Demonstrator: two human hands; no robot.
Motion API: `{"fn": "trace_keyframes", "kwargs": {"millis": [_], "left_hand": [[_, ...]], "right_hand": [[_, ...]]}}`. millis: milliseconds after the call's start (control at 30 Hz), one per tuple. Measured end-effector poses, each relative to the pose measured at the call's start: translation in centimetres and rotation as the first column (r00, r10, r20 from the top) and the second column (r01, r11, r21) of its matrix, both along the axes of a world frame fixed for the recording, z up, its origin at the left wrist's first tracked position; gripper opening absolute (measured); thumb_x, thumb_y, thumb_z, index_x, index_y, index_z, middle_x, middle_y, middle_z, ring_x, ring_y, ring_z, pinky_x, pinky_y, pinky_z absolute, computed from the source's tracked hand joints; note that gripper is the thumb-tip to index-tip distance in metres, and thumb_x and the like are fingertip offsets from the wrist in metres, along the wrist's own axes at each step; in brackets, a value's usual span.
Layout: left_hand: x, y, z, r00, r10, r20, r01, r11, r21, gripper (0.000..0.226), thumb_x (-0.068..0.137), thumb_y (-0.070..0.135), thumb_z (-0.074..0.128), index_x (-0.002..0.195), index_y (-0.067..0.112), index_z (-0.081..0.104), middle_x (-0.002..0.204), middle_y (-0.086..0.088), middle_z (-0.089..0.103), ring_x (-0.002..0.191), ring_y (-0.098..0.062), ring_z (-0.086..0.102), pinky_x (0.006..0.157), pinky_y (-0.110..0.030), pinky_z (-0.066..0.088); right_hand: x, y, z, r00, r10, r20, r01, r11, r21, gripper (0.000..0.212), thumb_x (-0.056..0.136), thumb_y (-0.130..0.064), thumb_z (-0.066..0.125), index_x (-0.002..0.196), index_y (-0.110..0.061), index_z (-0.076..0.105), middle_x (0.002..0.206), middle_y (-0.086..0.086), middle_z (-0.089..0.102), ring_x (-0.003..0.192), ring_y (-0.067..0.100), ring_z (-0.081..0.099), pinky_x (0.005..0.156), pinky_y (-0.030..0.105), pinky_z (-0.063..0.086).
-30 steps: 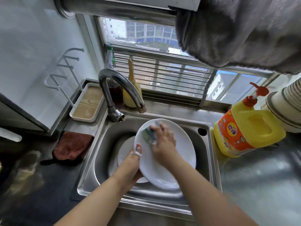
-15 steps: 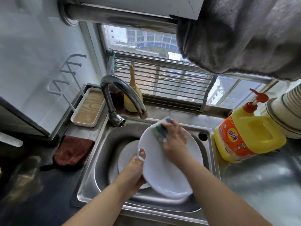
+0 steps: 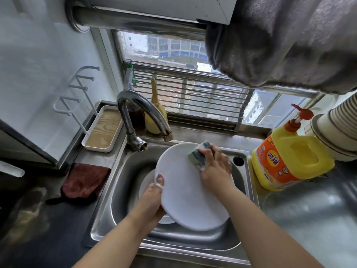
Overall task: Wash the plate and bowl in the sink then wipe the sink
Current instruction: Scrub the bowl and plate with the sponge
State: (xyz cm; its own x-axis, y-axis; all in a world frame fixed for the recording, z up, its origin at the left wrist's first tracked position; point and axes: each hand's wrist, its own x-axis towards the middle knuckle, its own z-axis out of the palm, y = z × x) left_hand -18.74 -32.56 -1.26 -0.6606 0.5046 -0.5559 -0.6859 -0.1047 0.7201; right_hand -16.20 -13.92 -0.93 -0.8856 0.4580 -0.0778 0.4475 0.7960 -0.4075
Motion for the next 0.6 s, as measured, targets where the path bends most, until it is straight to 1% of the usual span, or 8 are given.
{"fn": "trace_keyframes", "kwargs": {"millis": [100, 167, 233, 333, 433, 467, 533, 600], "left_hand": [[-0.2, -0.2, -0.2, 0.999, 0.048, 0.008, -0.048, 0.999, -0.013, 0.036, 0.101, 0.039, 0.031, 0.108, 0.022, 0.062, 0.102, -0.002, 0.074, 0.096, -0.020, 0.069, 0.081, -0.037, 0.055], [-0.2, -0.3, -0.5, 0.996, 0.090, 0.006, -0.089, 0.996, -0.014, 0.036, 0.101, 0.040, 0.032, 0.112, 0.023, 0.062, 0.106, -0.003, 0.073, 0.101, -0.023, 0.067, 0.084, -0.040, 0.054], [0.0, 0.0, -0.9, 0.993, 0.121, 0.008, -0.121, 0.993, 0.002, 0.035, 0.101, 0.040, 0.031, 0.116, 0.026, 0.059, 0.110, -0.002, 0.071, 0.104, -0.024, 0.065, 0.080, -0.039, 0.055], [0.6, 0.7, -1.2, 0.992, 0.105, 0.076, -0.108, 0.993, 0.039, 0.043, 0.100, 0.043, 0.030, 0.132, 0.020, 0.048, 0.120, -0.011, 0.066, 0.106, -0.029, 0.065, 0.071, -0.036, 0.058], [0.3, 0.7, -1.0, 0.991, 0.079, 0.108, -0.084, 0.996, 0.041, 0.049, 0.099, 0.046, 0.029, 0.135, 0.018, 0.045, 0.122, -0.014, 0.065, 0.106, -0.029, 0.065, 0.070, -0.033, 0.059], [-0.1, 0.6, -0.8, 0.994, 0.066, 0.084, -0.069, 0.997, 0.035, 0.048, 0.099, 0.046, 0.028, 0.134, 0.019, 0.046, 0.122, -0.012, 0.065, 0.106, -0.027, 0.066, 0.070, -0.032, 0.058], [-1.2, 0.0, -0.4, 0.999, 0.038, 0.003, -0.038, 0.999, -0.010, 0.041, 0.101, 0.044, 0.027, 0.127, 0.026, 0.053, 0.114, -0.002, 0.070, 0.102, -0.019, 0.067, 0.068, -0.030, 0.057], [-2.1, -0.3, 0.2, 0.999, -0.008, -0.043, 0.006, 0.999, -0.054, 0.034, 0.102, 0.041, 0.026, 0.108, 0.033, 0.059, 0.096, 0.009, 0.074, 0.094, -0.013, 0.066, 0.068, -0.030, 0.054]], "right_hand": [[3.9, 0.8, -0.7, 0.991, -0.044, 0.127, 0.040, 0.999, 0.026, 0.052, 0.090, -0.024, 0.050, 0.135, -0.036, 0.028, 0.152, 0.001, 0.009, 0.136, 0.026, 0.015, 0.113, 0.040, 0.009], [6.7, -0.6, -0.8, 0.976, -0.069, 0.208, 0.072, 0.997, -0.008, 0.050, 0.092, -0.027, 0.048, 0.136, -0.038, 0.026, 0.152, 0.000, 0.009, 0.135, 0.025, 0.017, 0.112, 0.040, 0.013], [8.5, -3.4, -0.6, 0.968, -0.043, 0.248, 0.062, 0.996, -0.071, 0.051, 0.092, -0.029, 0.048, 0.138, -0.039, 0.027, 0.153, -0.003, 0.011, 0.133, 0.024, 0.021, 0.110, 0.036, 0.017], [8.7, -8.2, 0.8, 0.982, 0.128, 0.139, -0.097, 0.973, -0.210, 0.054, 0.091, -0.027, 0.048, 0.139, -0.040, 0.028, 0.152, -0.011, 0.011, 0.132, 0.019, 0.023, 0.108, 0.029, 0.018], [8.8, -9.2, 1.8, 0.970, 0.241, -0.012, -0.236, 0.938, -0.254, 0.052, 0.091, -0.025, 0.046, 0.136, -0.042, 0.028, 0.151, -0.014, 0.012, 0.131, 0.014, 0.021, 0.106, 0.025, 0.015], [9.2, -8.3, 1.6, 0.958, 0.286, -0.021, -0.283, 0.930, -0.236, 0.051, 0.088, -0.027, 0.043, 0.135, -0.043, 0.028, 0.151, -0.012, 0.015, 0.131, 0.015, 0.021, 0.105, 0.022, 0.014], [10.2, -5.7, 0.7, 0.933, 0.359, 0.013, -0.354, 0.926, -0.130, 0.052, 0.079, -0.033, 0.037, 0.130, -0.045, 0.031, 0.149, -0.004, 0.028, 0.130, 0.023, 0.031, 0.103, 0.026, 0.016], [10.8, -1.9, 0.0, 0.949, 0.309, 0.065, -0.312, 0.949, 0.040, 0.056, 0.075, -0.035, 0.037, 0.131, -0.044, 0.035, 0.148, 0.001, 0.034, 0.129, 0.029, 0.036, 0.103, 0.034, 0.021]]}}
